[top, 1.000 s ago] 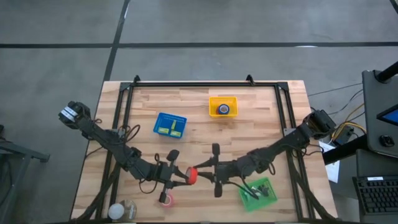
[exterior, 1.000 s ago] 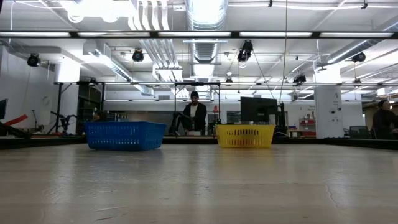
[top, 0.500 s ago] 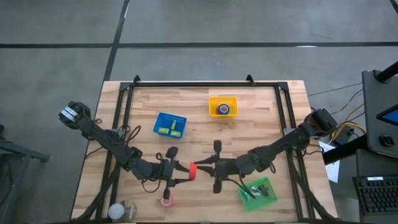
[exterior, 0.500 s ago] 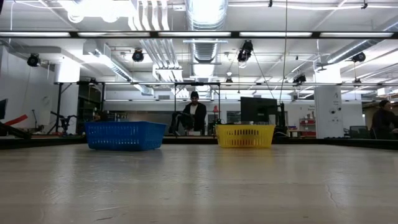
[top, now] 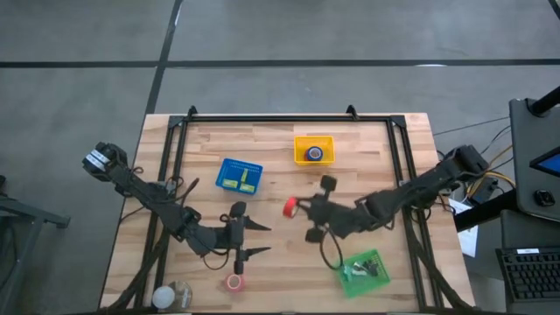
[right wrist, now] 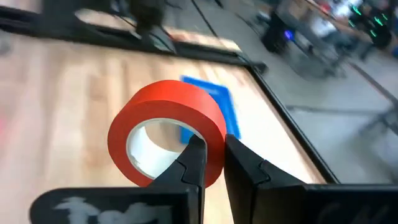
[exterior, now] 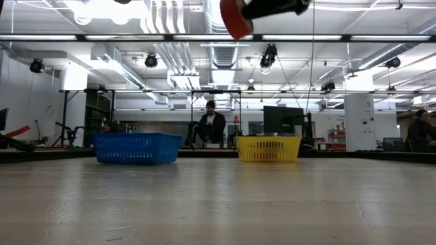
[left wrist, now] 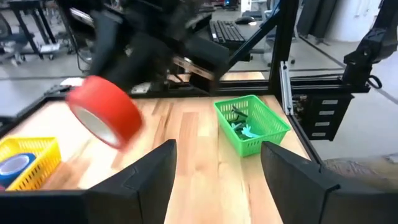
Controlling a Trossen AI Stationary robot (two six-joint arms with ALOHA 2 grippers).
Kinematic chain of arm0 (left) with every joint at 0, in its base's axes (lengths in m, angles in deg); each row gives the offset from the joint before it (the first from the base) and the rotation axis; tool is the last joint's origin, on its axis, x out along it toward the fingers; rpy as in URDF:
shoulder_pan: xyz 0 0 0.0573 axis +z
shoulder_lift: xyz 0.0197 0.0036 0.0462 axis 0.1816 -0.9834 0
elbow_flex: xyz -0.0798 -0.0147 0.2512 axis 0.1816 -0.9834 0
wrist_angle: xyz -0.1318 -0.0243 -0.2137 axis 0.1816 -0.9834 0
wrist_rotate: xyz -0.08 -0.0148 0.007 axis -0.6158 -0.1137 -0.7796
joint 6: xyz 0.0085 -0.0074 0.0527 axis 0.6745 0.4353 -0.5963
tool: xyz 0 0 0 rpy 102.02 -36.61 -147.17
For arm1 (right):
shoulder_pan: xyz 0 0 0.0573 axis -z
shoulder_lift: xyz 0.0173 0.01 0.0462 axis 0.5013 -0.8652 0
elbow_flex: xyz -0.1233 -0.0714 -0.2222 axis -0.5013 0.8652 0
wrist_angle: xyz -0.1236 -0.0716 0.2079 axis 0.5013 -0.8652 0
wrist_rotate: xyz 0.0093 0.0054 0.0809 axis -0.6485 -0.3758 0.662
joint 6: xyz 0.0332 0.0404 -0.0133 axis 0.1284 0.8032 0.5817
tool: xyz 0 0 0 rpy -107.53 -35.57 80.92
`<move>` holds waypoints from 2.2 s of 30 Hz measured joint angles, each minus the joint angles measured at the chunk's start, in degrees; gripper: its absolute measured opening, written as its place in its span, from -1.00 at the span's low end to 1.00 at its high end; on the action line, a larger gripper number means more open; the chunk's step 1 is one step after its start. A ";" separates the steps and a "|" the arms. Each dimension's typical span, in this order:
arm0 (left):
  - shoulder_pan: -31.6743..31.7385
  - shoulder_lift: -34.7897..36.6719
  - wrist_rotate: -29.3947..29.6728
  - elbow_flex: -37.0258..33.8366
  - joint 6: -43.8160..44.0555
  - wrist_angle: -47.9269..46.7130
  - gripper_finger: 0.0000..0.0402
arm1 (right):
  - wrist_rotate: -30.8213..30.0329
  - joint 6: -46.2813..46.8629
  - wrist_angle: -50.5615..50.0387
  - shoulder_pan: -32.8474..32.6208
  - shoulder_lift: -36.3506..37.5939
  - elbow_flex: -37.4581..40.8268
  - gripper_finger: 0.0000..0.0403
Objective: Pick and place Stapler, Stapler remover, tape
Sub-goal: Put the orange tape into the yellow bin
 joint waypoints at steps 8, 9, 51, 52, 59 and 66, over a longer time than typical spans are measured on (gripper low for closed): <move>0.00 -0.02 0.00 -0.01 7.56 -4.24 0.17 | 2.00 11.71 -20.04 14.29 6.41 0.01 -0.84; -0.02 -0.04 -0.02 -0.01 8.06 -4.42 0.18 | 3.85 11.91 -21.13 16.82 6.78 0.01 -0.84; -0.02 -0.17 -0.09 -3.24 17.29 -7.25 0.17 | 23.42 10.50 -28.60 53.68 -12.43 -6.81 -0.54; -0.01 -0.17 -0.10 -3.61 17.77 -7.45 0.17 | 23.40 10.23 -28.53 53.36 -12.34 -6.85 -0.50; 0.00 -0.20 -0.09 -4.80 19.12 -7.42 0.17 | 23.20 8.36 -28.71 50.56 -10.33 -6.85 -0.15; -0.02 -0.20 -5.71 -4.80 23.92 -15.75 0.17 | 23.57 7.90 -30.63 45.59 -4.72 -6.81 0.15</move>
